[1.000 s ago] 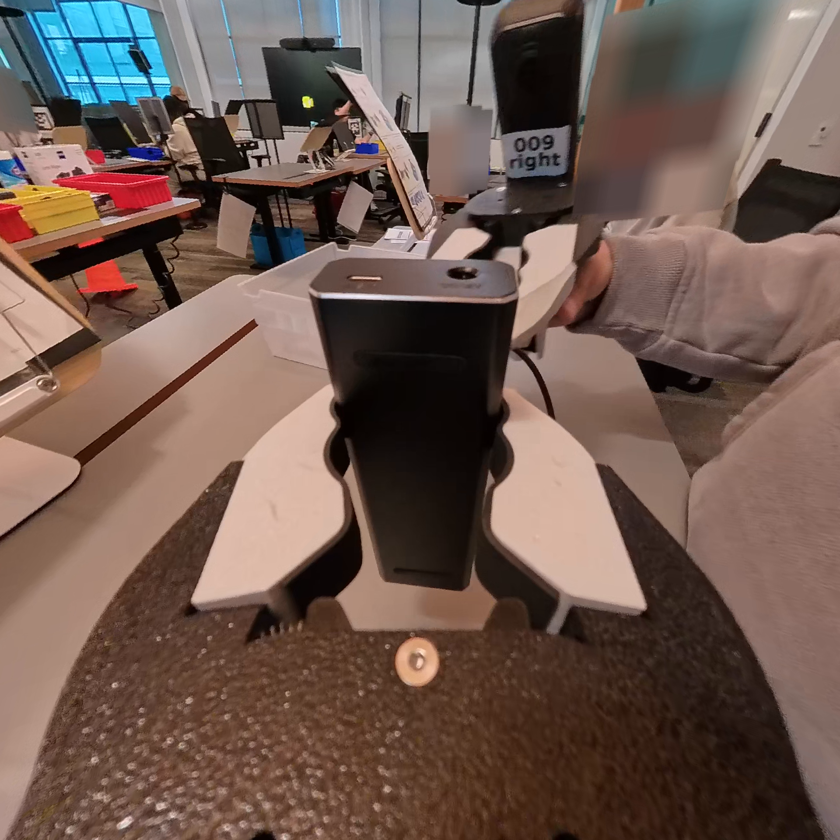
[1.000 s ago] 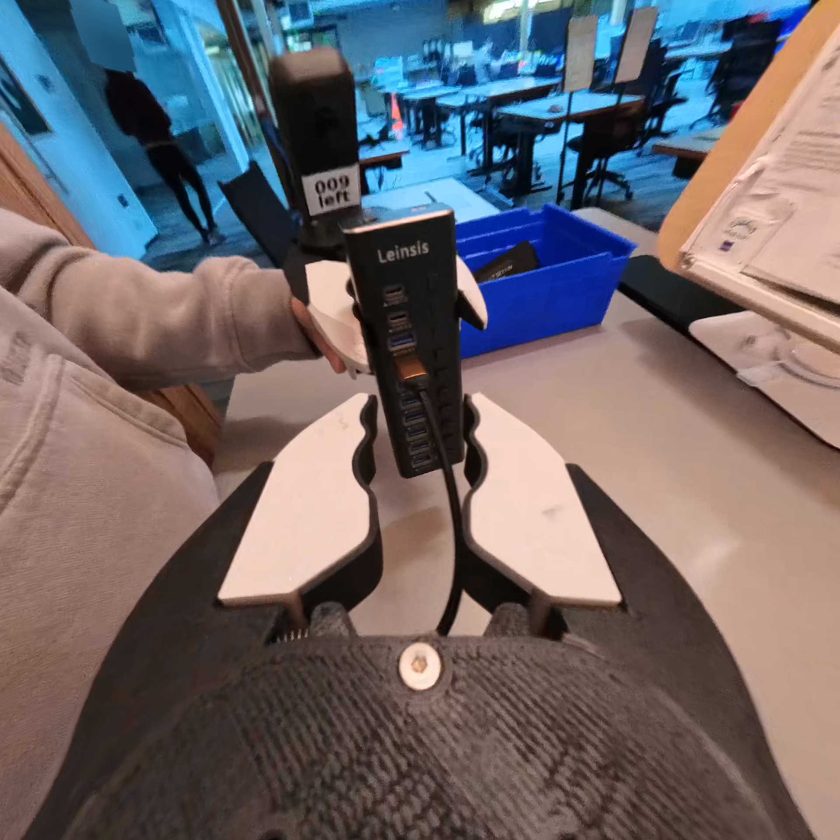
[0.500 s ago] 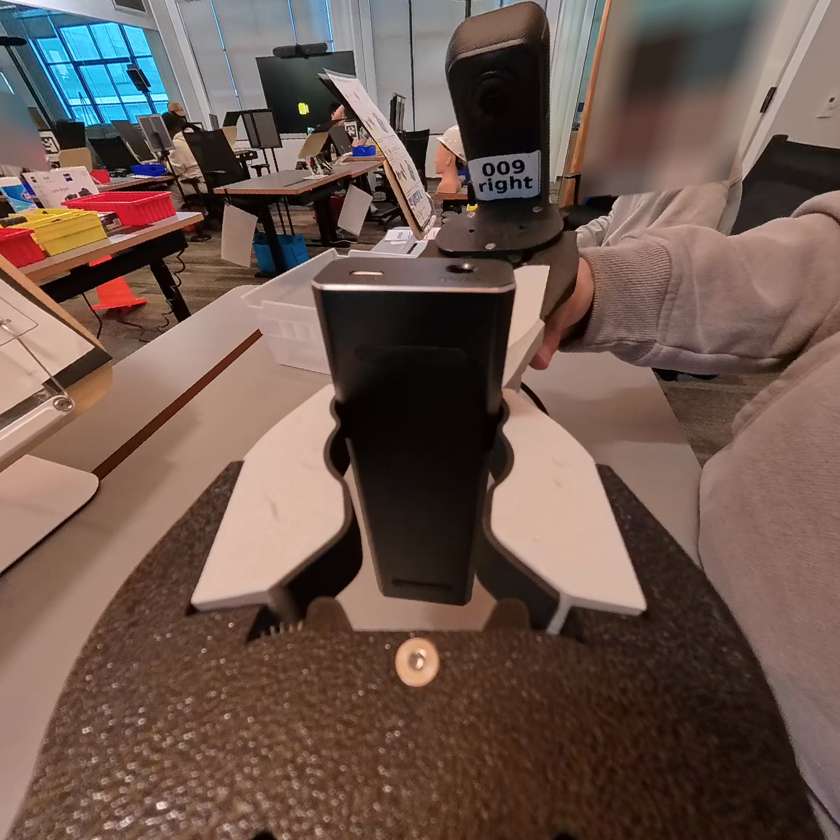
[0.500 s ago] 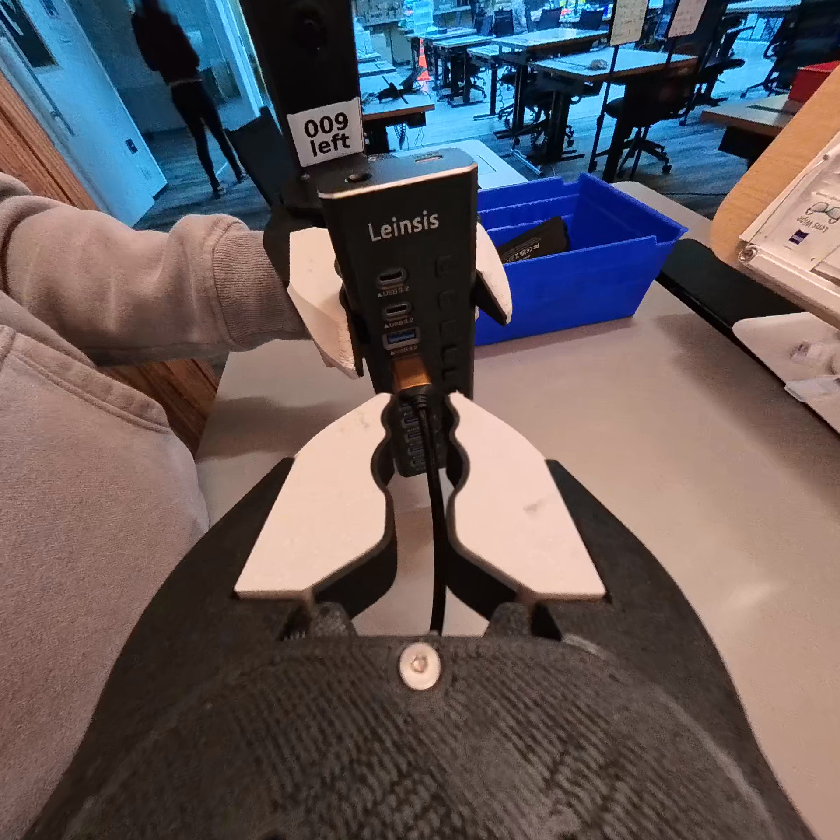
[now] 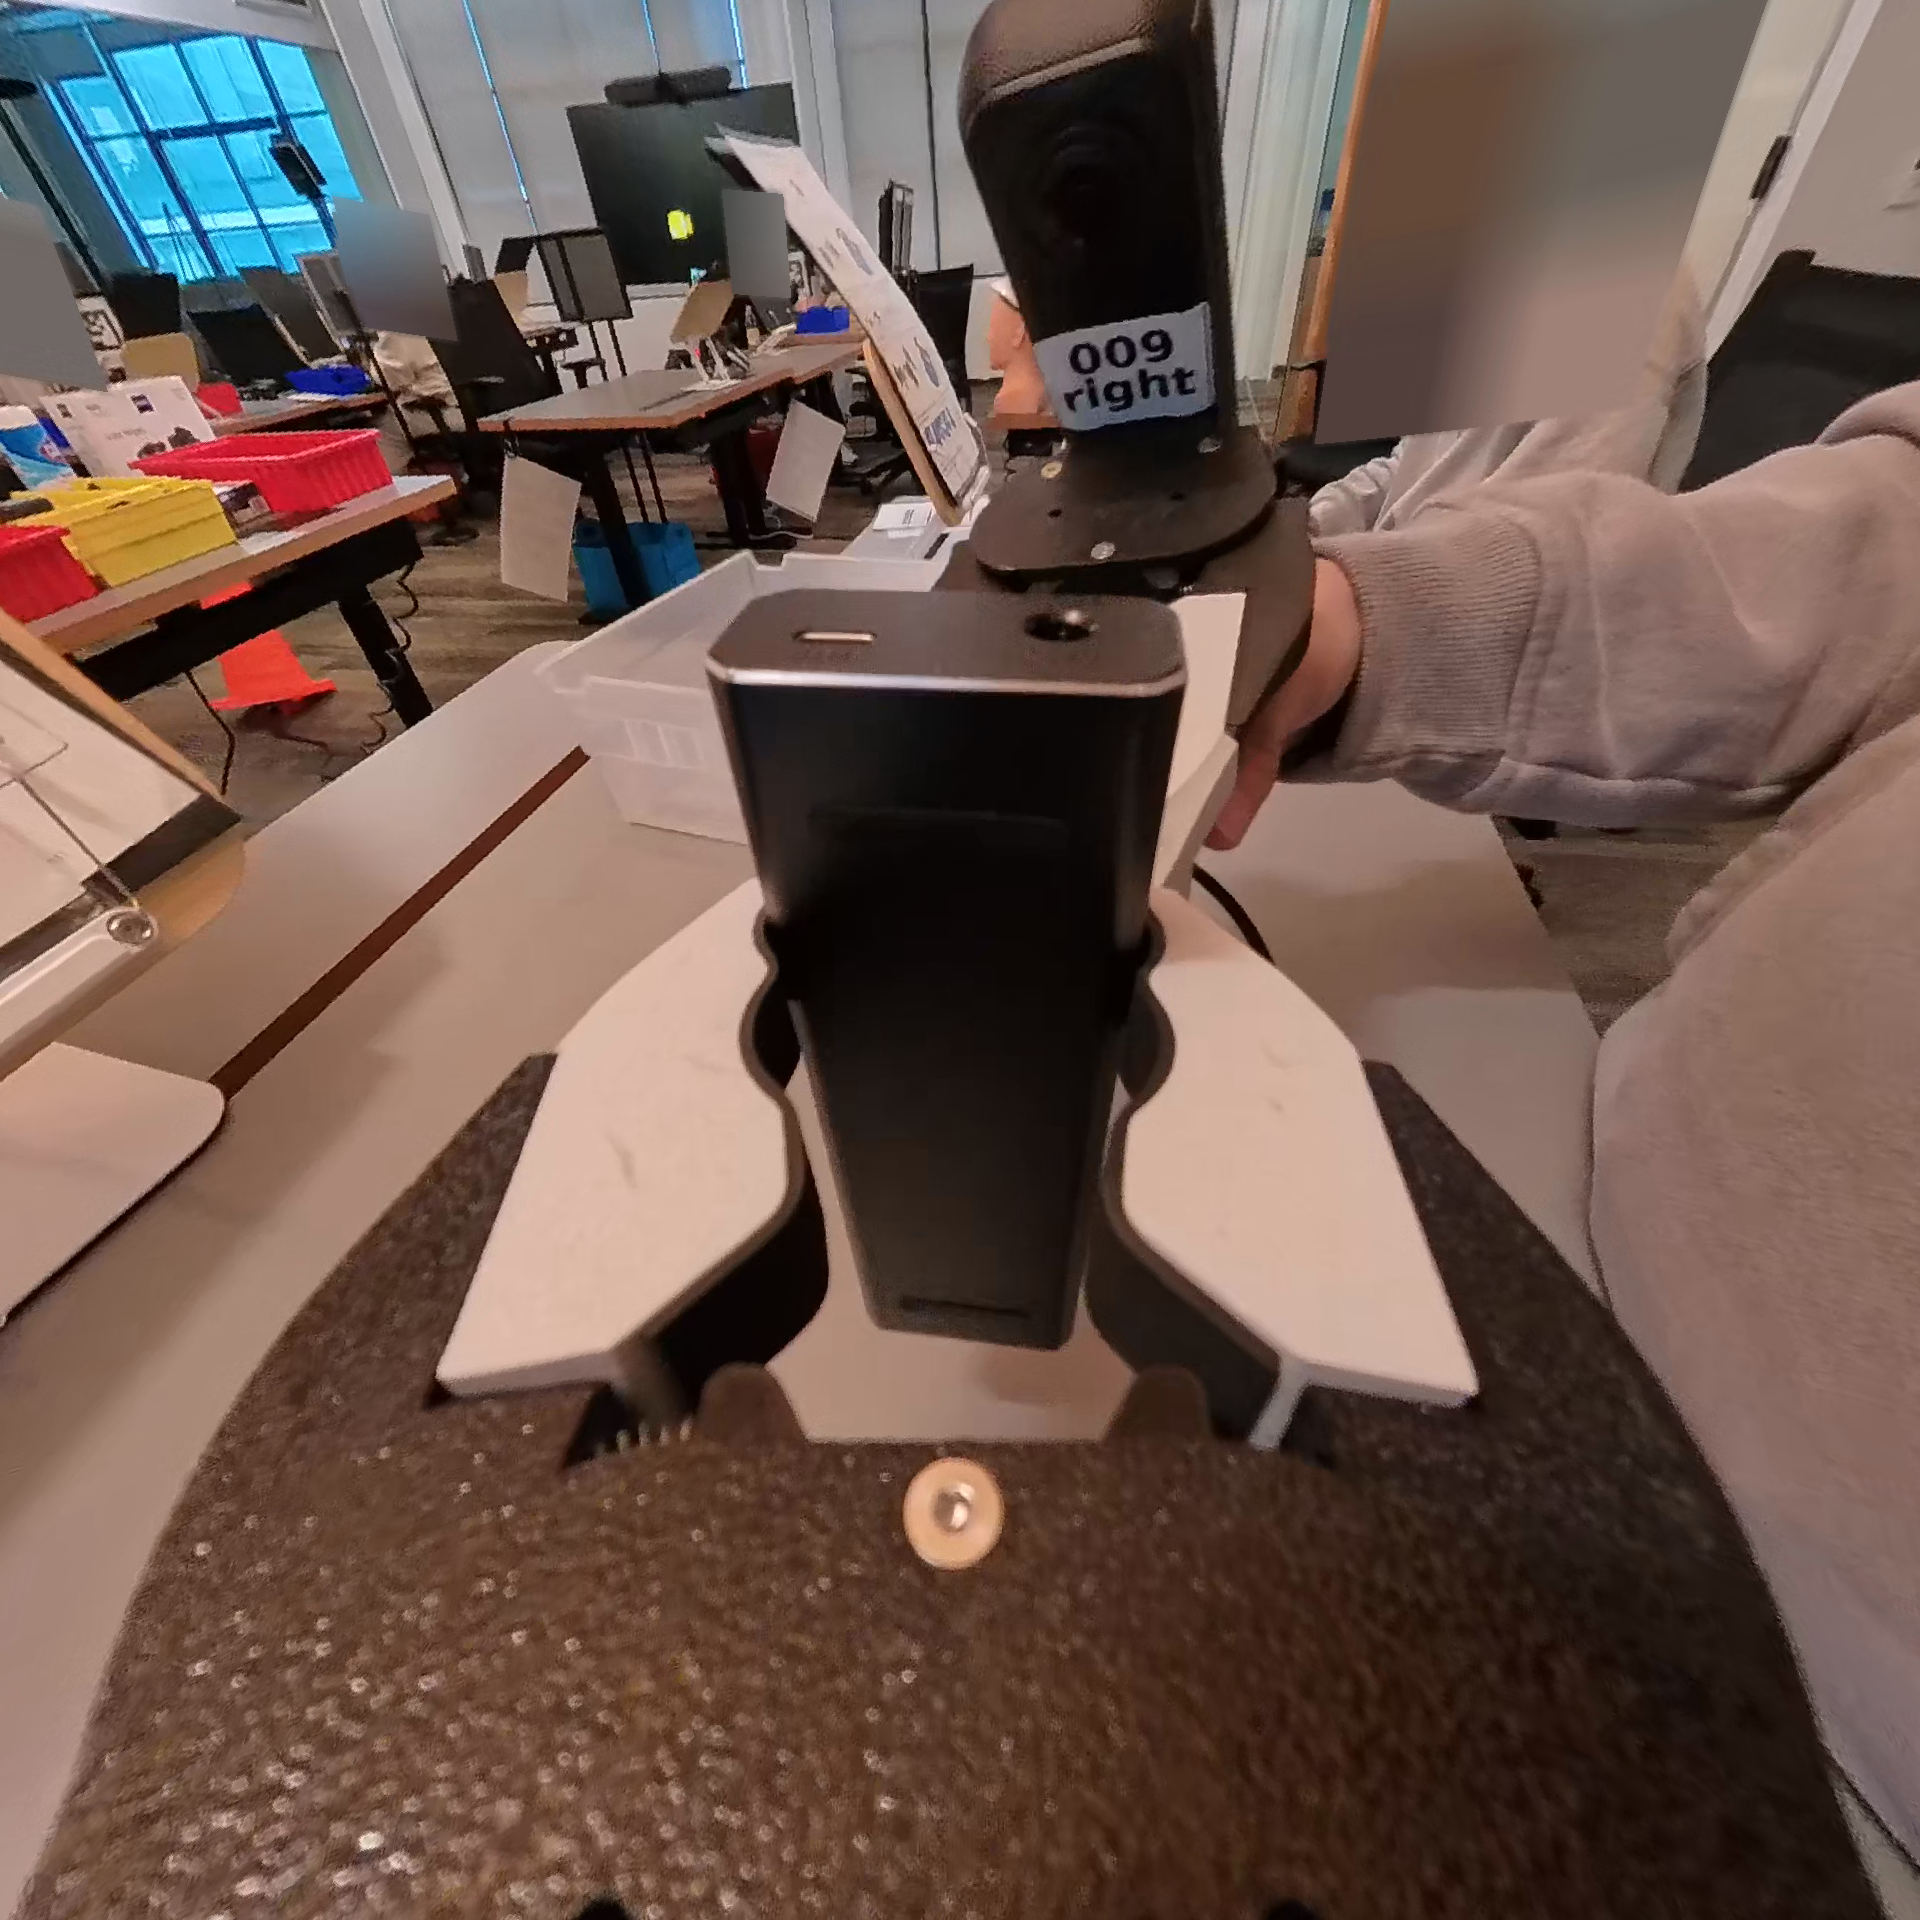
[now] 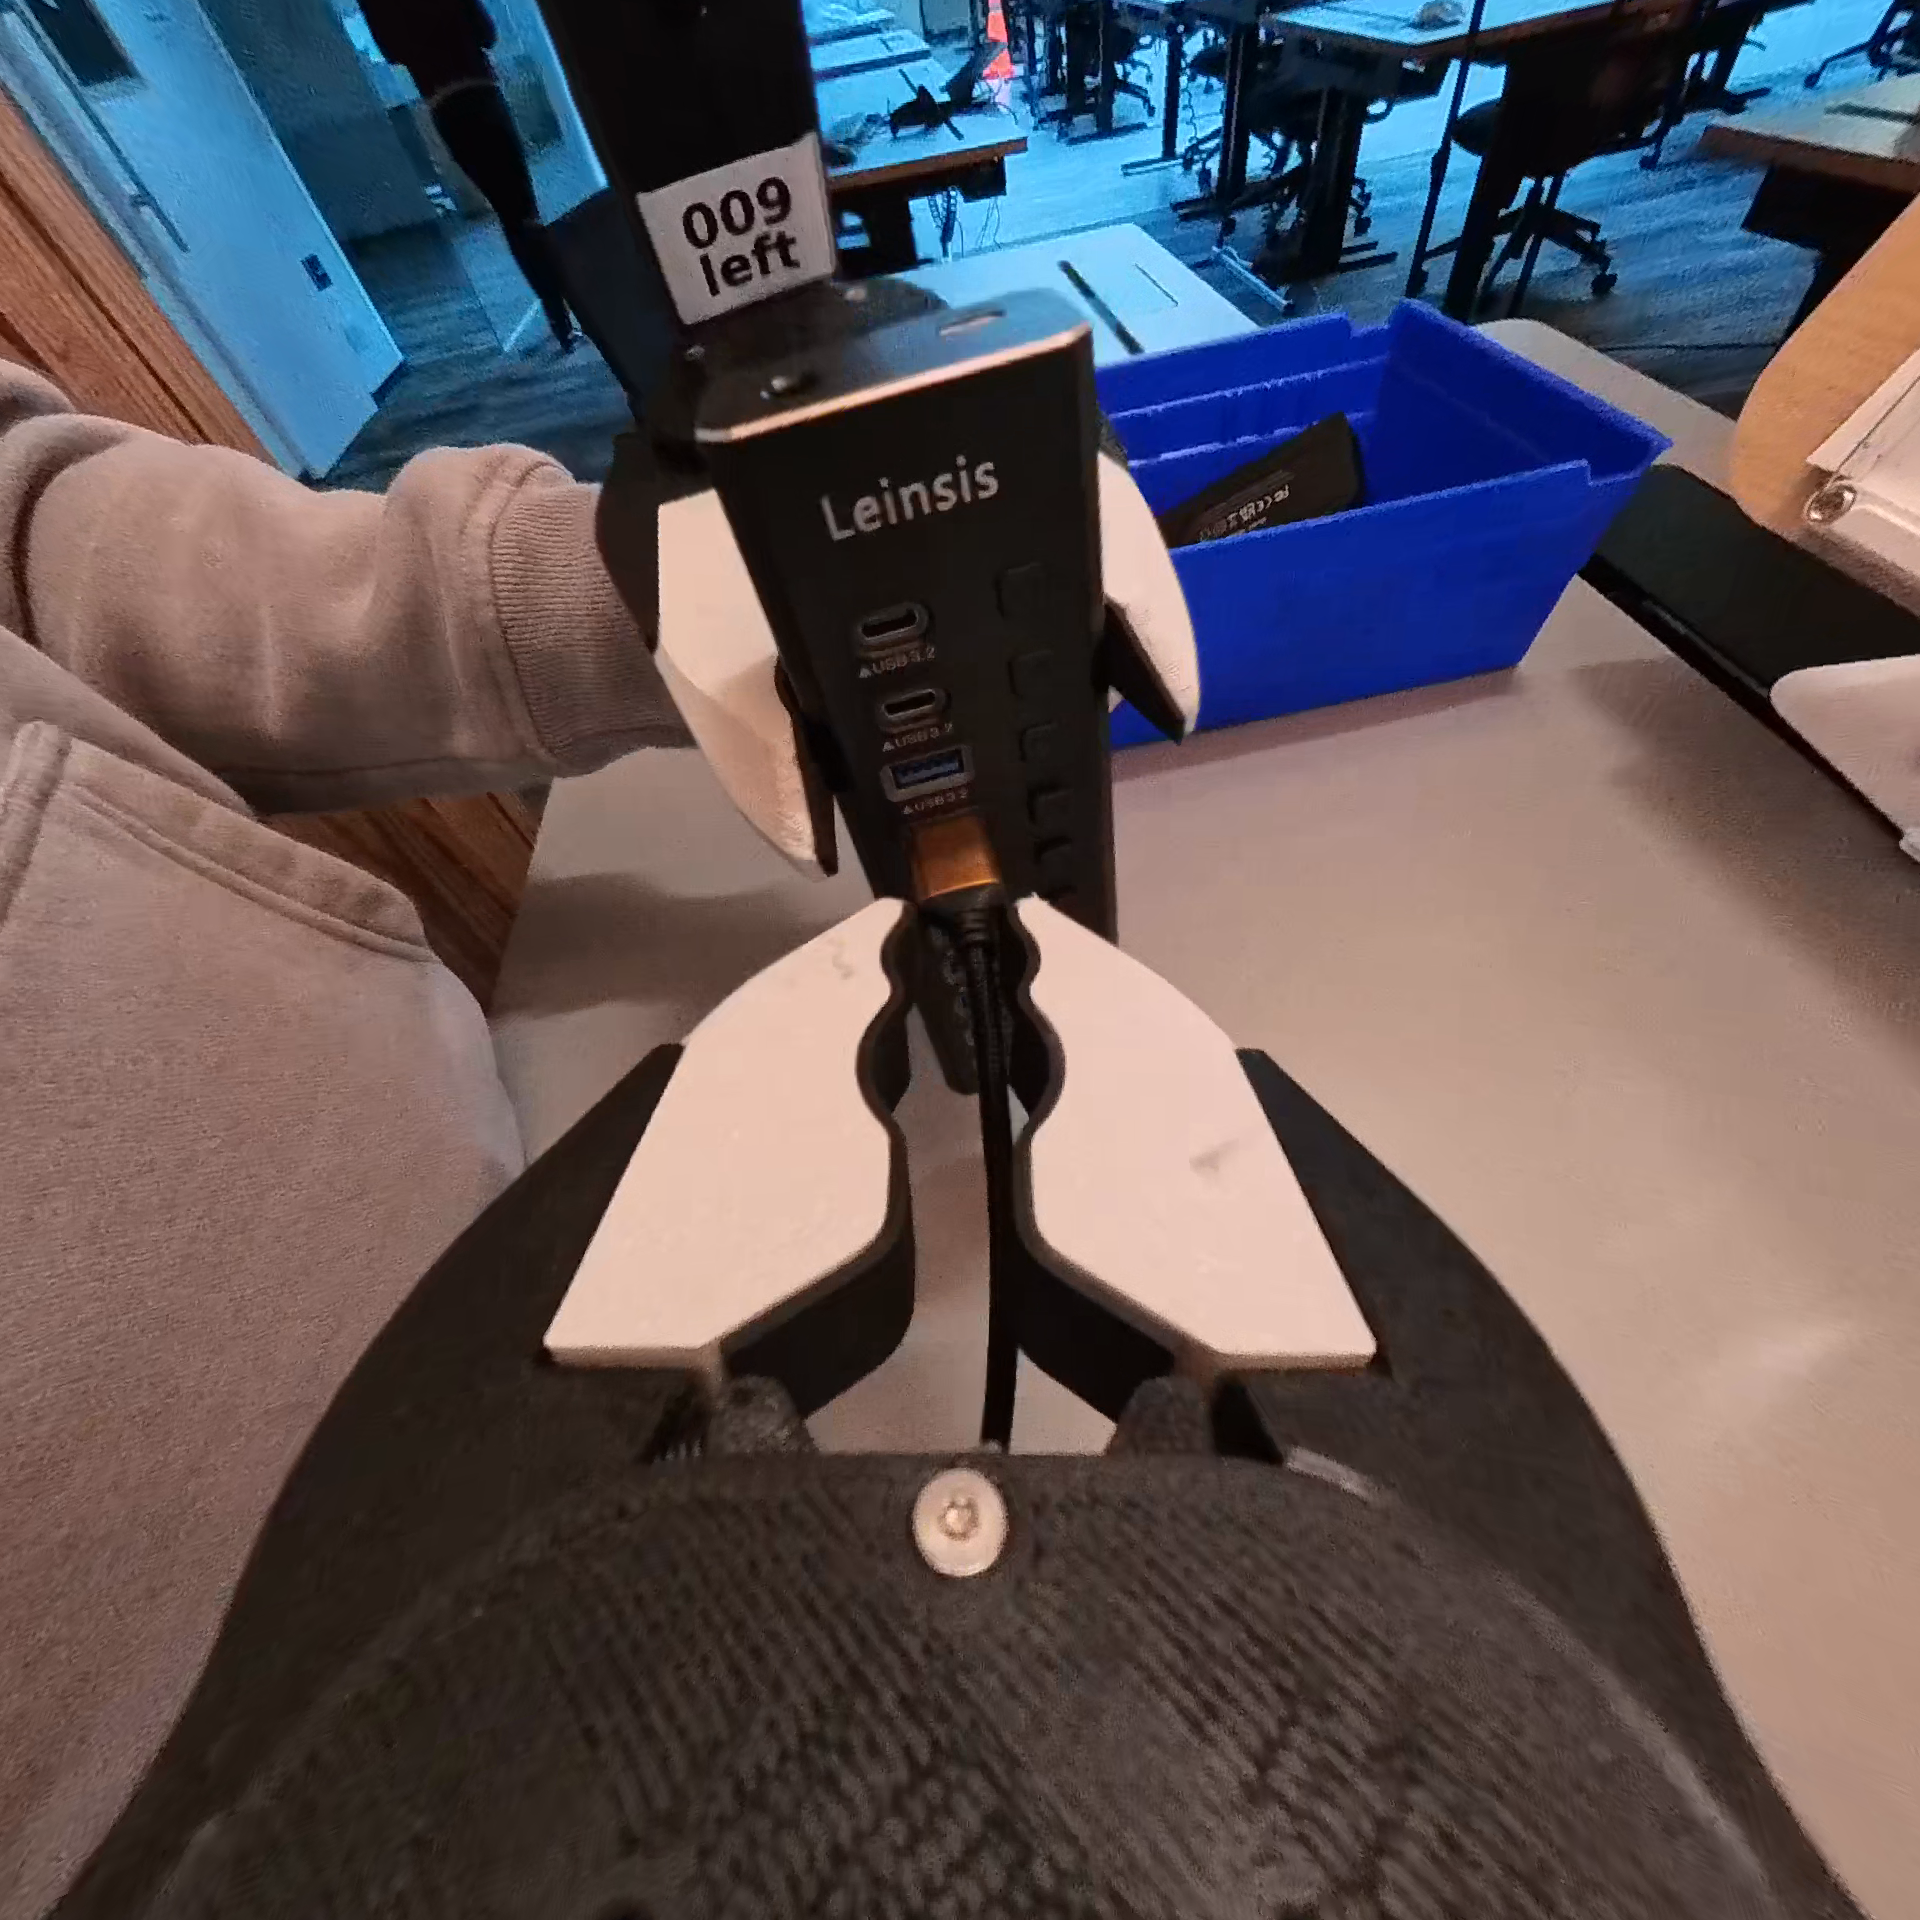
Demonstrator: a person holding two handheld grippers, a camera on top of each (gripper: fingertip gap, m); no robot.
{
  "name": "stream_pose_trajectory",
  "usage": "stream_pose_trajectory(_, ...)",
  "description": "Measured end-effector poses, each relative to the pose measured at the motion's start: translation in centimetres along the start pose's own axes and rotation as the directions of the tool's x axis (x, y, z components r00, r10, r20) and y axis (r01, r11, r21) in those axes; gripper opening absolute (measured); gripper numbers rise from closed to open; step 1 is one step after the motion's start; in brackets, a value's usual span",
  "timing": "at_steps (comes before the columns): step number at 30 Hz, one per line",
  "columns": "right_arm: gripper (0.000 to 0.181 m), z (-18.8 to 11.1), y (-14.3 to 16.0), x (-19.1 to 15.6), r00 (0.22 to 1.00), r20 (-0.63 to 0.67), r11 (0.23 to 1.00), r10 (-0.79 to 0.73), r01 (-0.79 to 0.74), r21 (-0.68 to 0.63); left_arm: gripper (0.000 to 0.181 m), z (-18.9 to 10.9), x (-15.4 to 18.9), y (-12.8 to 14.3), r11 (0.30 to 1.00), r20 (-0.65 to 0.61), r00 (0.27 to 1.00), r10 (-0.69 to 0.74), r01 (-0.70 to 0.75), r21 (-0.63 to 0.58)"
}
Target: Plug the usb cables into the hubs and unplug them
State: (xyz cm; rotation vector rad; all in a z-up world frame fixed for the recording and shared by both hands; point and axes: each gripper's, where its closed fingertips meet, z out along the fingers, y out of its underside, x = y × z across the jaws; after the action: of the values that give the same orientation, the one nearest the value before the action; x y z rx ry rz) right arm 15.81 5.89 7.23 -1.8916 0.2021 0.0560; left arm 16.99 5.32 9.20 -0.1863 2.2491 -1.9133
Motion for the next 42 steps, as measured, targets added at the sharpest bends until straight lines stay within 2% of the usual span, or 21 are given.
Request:
stream_pose_trajectory(2,0.019,-0.3,-0.9,0.0,1.0,-0.01,0.998,-0.024,0.024,0.051,0.06,-0.1,0.0,-0.3,1.0,-0.001,1.0,0.0,0.001,0.012)
stream_pose_trajectory(3,0.015,-0.4,-1.1,-0.1,0.999,-0.009,0.997,-0.039,0.04,0.066,0.06,-0.1,-0.1,-0.4,1.0,0.0,1.0,-0.003,0.003,0.017)
stream_pose_trajectory(8,0.02,0.1,-0.7,-0.1,0.999,0.001,0.998,-0.035,0.035,0.049,0.06,0.1,0.1,-0.5,0.999,-0.011,1.0,-0.013,0.013,0.04)
stream_pose_trajectory(14,0.016,0.1,-1.1,-0.7,0.997,0.003,0.995,-0.074,0.074,0.06,0.06,0.0,0.6,-0.8,0.998,-0.029,1.0,-0.011,0.013,0.058)
stream_pose_trajectory(15,0.022,0.1,-1.2,-0.9,0.997,0.017,0.995,-0.074,0.072,0.072,0.06,0.0,0.6,-0.8,0.998,-0.029,1.0,-0.009,0.01,0.057)
stream_pose_trajectory(22,0.015,-0.1,-0.9,-1.1,0.997,0.045,0.997,-0.056,0.054,0.047,0.06,0.2,1.0,-0.7,0.998,-0.047,0.999,-0.006,0.008,0.055)
stream_pose_trajectory(25,0.015,-0.4,-1.2,-1.1,0.998,0.045,0.997,-0.035,0.032,0.076,0.06,0.3,1.1,-0.8,0.998,-0.056,0.998,-0.016,0.019,0.056)
stream_pose_trajectory(29,0.016,-1.1,-0.4,-1.2,0.999,0.034,1.0,-0.029,0.029,0.007,0.06,0.8,1.6,-0.3,1.0,-0.068,0.998,-0.002,0.002,0.006)
stream_pose_trajectory(35,0.016,-2.1,-1.4,-1.3,0.996,0.02,0.997,-0.081,0.082,-0.01,0.06,1.2,1.8,-1.6,0.997,-0.061,0.998,0.007,-0.003,0.077)
stream_pose_trajectory(38,0.016,-2.2,-1.1,-1.4,0.997,0.026,0.997,-0.075,0.076,-0.022,0.06,1.4,1.8,-1.3,0.999,-0.058,0.997,0.042,-0.041,0.009)
stream_pose_trajectory(42,0.016,-2.8,-0.9,-1.4,0.998,0.005,0.996,-0.065,0.065,-0.065,0.06,1.8,1.9,-1.3,0.999,-0.056,0.997,0.047,-0.048,-0.009)
